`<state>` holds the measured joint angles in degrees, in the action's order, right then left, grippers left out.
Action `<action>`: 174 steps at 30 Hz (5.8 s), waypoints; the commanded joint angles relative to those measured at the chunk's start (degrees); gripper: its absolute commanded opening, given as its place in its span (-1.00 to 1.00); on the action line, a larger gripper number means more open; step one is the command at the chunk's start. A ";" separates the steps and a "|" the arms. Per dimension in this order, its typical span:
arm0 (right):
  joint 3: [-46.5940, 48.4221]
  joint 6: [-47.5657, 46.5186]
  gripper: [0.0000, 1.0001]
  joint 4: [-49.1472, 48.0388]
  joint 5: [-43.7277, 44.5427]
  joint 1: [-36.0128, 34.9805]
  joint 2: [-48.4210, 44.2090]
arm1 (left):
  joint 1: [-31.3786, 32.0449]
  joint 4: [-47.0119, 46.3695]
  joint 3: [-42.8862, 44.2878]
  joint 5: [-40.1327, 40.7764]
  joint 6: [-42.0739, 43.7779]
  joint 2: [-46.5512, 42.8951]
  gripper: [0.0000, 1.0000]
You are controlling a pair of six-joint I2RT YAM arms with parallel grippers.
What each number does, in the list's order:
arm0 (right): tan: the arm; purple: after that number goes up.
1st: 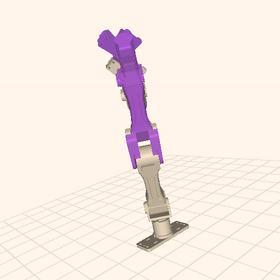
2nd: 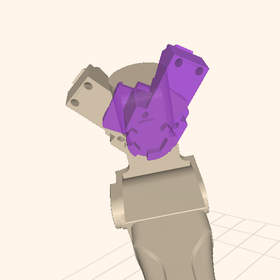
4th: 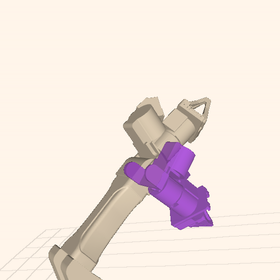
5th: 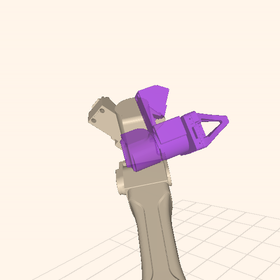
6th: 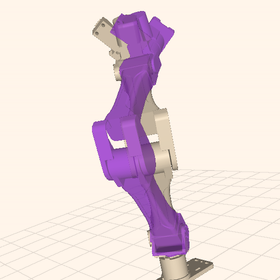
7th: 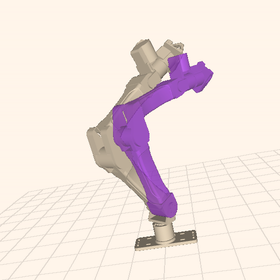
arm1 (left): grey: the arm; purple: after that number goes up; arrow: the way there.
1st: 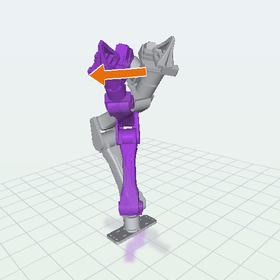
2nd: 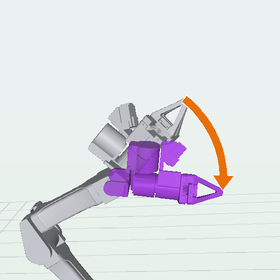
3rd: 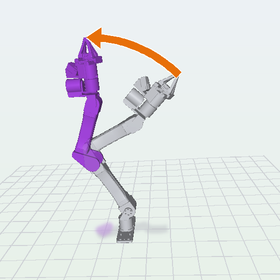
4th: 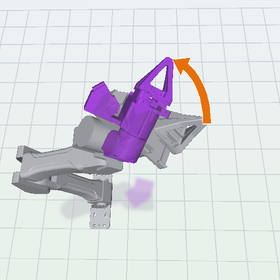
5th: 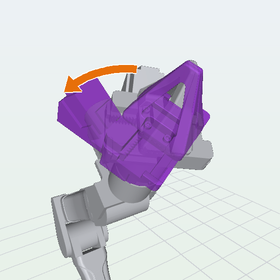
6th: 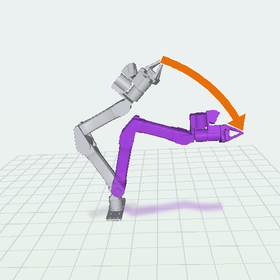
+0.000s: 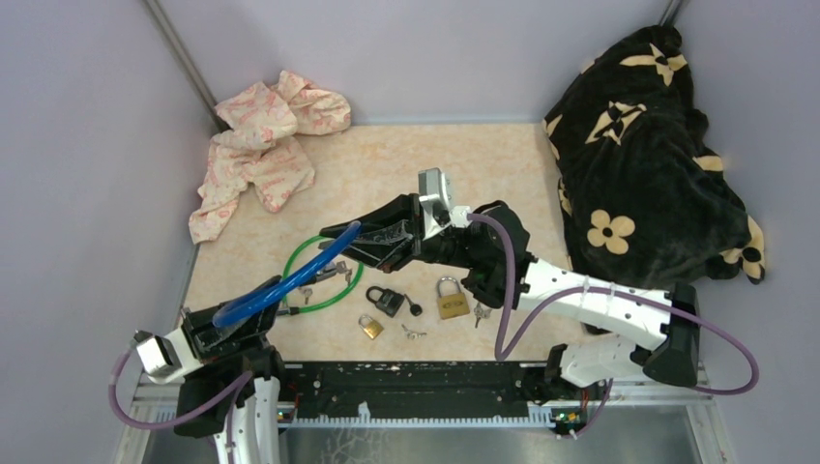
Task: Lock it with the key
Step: Lock the lock.
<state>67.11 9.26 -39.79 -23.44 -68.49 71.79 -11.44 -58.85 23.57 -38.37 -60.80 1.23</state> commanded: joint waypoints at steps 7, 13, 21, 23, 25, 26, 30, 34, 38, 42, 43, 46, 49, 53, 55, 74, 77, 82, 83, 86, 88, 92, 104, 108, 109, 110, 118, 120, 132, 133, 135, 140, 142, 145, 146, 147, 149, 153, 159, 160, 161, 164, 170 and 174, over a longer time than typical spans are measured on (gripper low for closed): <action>-0.06 -1.66 -1.00 -1.27 0.01 -0.49 -0.55 | -0.59 -1.62 0.69 2.28 -0.24 -0.25 -1.00; -2.27 -2.73 -1.00 -1.19 2.31 -0.42 -2.79 | -0.58 -1.36 0.52 2.44 -0.11 -0.19 -1.00; -2.21 4.43 -1.00 -7.33 -0.97 -0.46 0.97 | -0.62 -0.70 0.51 3.70 -0.14 -0.26 -1.00; -2.31 5.28 -1.00 -7.62 -0.68 -0.45 1.82 | -0.73 -0.65 0.51 4.52 -0.23 -0.26 -1.00; -1.65 6.27 -1.00 -6.97 -1.32 -0.43 3.00 | -0.77 -0.54 0.43 5.73 -0.54 -0.20 -1.00; -1.22 6.64 -1.00 -6.46 -2.25 -0.43 3.52 | -0.76 -0.37 0.42 6.43 -0.57 -0.22 -1.00; -0.70 8.00 -0.79 -5.70 -4.28 -0.47 4.19 | -0.77 -0.40 0.43 7.25 -0.56 -0.24 -1.00; 0.42 7.40 0.13 -2.11 -8.42 0.21 3.76 | -0.65 -0.45 0.14 6.92 -0.47 -0.22 -1.00; 1.23 9.38 0.97 2.03 -18.11 5.07 2.76 | -0.60 0.08 -0.89 5.41 -0.13 -0.23 -1.00; 2.51 4.14 0.97 10.16 -25.88 9.56 2.53 | -0.59 1.04 -1.74 5.29 -0.88 -0.25 -1.00; 3.85 0.66 0.97 15.89 -25.91 9.60 3.12 | -0.59 1.16 -1.85 5.50 -1.12 -0.21 -1.00; 6.77 -1.08 0.97 18.27 -26.52 9.60 6.37 | -0.69 1.34 -1.79 5.50 -1.54 -0.25 -1.00; 7.96 -0.47 0.97 17.17 -27.53 9.47 9.03 | -0.67 1.58 -1.69 5.28 -1.81 -0.22 -1.00; 9.03 -2.03 0.90 16.27 -27.97 7.67 10.75 | -0.66 1.83 -1.90 5.47 -2.12 -0.25 -1.00; 10.25 -3.14 0.71 17.68 -27.74 6.95 11.72 | -0.63 2.19 -1.95 5.62 -2.24 -0.18 -1.00; 18.19 -12.01 -1.00 31.32 -18.58 4.68 12.24 | -0.26 11.95 -6.43 1.78 -7.58 -0.22 0.00; 20.97 -12.92 -1.00 33.63 -18.25 3.59 14.01 | -0.22 11.86 -6.56 1.77 -8.20 -0.24 0.03; 24.08 -14.20 -1.00 36.88 -17.88 2.86 16.34 | -0.01 10.08 -6.70 1.66 -8.73 -0.25 0.18; 24.18 -13.99 -1.00 36.58 -17.99 2.84 16.55 | -0.01 9.64 -6.70 1.57 -9.00 -0.25 0.21; 25.40 -13.19 -1.00 36.28 -18.74 2.83 17.69 | 0.00 8.91 -6.65 1.92 -10.05 -0.22 0.32; 26.19 -13.03 -1.00 36.38 -19.00 2.67 18.22 | 0.01 8.67 -6.40 2.15 -10.24 -0.22 0.33; 26.73 -13.82 -1.00 37.53 -19.31 2.42 18.77 | 0.05 7.90 -6.00 2.43 -10.28 -0.26 -0.03; 27.01 -16.22 0.78 43.92 -17.58 2.46 15.68 | 0.06 8.65 -6.98 3.07 -10.83 -0.23 -1.00; 25.28 -16.78 0.97 42.55 -10.20 2.74 11.53 | 0.47 8.95 -7.80 3.94 -11.11 -0.20 -1.00; 25.37 -16.81 0.97 42.21 -9.24 2.72 10.73 | 0.54 8.81 -7.96 3.88 -11.03 -0.22 -1.00; 25.43 -16.63 0.97 41.54 -8.74 2.74 10.04 | 0.65 8.68 -8.13 3.75 -10.95 -0.26 -1.00; 27.19 -10.91 0.37 33.60 -9.46 2.75 12.19 | 0.70 9.15 -8.54 2.93 -10.66 -0.26 -1.00; 28.72 -9.77 0.21 33.53 -9.73 2.75 14.16 | 0.65 9.15 -8.54 2.80 -10.57 -0.20 -1.00; 22.01 -4.11 -1.00 31.25 -14.05 2.66 15.90 | 0.64 5.17 -7.50 4.49 -9.50 -0.27 -1.00; 21.21 -3.98 -1.00 31.08 -14.80 2.66 15.69 | 0.63 5.09 -7.41 4.52 -9.45 -0.27 -1.00; 19.72 -4.26 -1.00 31.47 -15.75 2.66 15.14 | 0.64 5.13 -7.32 4.54 -9.30 -0.22 -1.00; 19.21 -4.03 0.55 35.23 -17.46 5.04 12.57 | 0.68 6.41 -7.96 4.10 -9.08 -0.21 -1.00; 18.06 -3.83 0.95 36.57 -17.31 7.14 10.73 | 0.63 6.48 -8.02 4.00 -8.91 -0.25 -1.00; 17.27 -4.41 0.97 39.61 -17.58 9.43 9.78 | 0.69 6.40 -8.02 3.75 -8.95 -0.24 -1.00; 17.12 -4.53 0.94 41.46 -17.53 9.66 9.88 | 0.69 6.45 -8.02 3.73 -8.96 -0.20 -1.00; 17.16 -4.90 0.84 42.53 -17.66 9.70 10.16 | 0.56 6.40 -8.02 3.59 -8.90 -0.26 -1.00; 17.26 -5.12 0.60 44.04 -18.07 9.70 11.10 | 0.56 6.40 -8.01 3.49 -8.83 -0.22 -1.00; 16.09 -3.44 0.31 42.44 -19.52 9.67 11.45 | 0.58 6.63 -8.06 3.45 -8.73 -0.27 -1.00; 18.12 -1.50 0.02 41.78 -24.36 9.69 13.35 | 0.56 6.66 -7.97 3.29 -8.55 -0.26 -1.00; 18.34 -1.67 -0.06 42.15 -24.41 9.66 13.51 | 0.53 6.68 -7.97 3.36 -8.51 -0.19 -1.00; 18.36 -1.62 -0.09 42.24 -24.52 9.65 13.69 | 0.56 6.69 -8.00 3.31 -8.47 -0.24 -1.00; 19.52 -1.64 -0.06 43.62 -25.54 9.69 14.59 | 0.56 6.71 -8.02 3.47 -8.30 -0.23 -1.00; 20.58 -1.05 -0.14 43.44 -26.39 9.55 15.78 | 0.60 6.58 -8.10 3.46 -8.21 -0.27 -1.00; 21.62 -1.16 -0.66 43.55 -26.49 9.00 16.66 | 0.59 6.63 -8.10 3.49 -8.20 -0.27 -1.00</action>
<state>84.60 7.86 5.58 -48.36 -58.76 87.99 -10.98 -49.58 14.70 -36.21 -69.36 1.32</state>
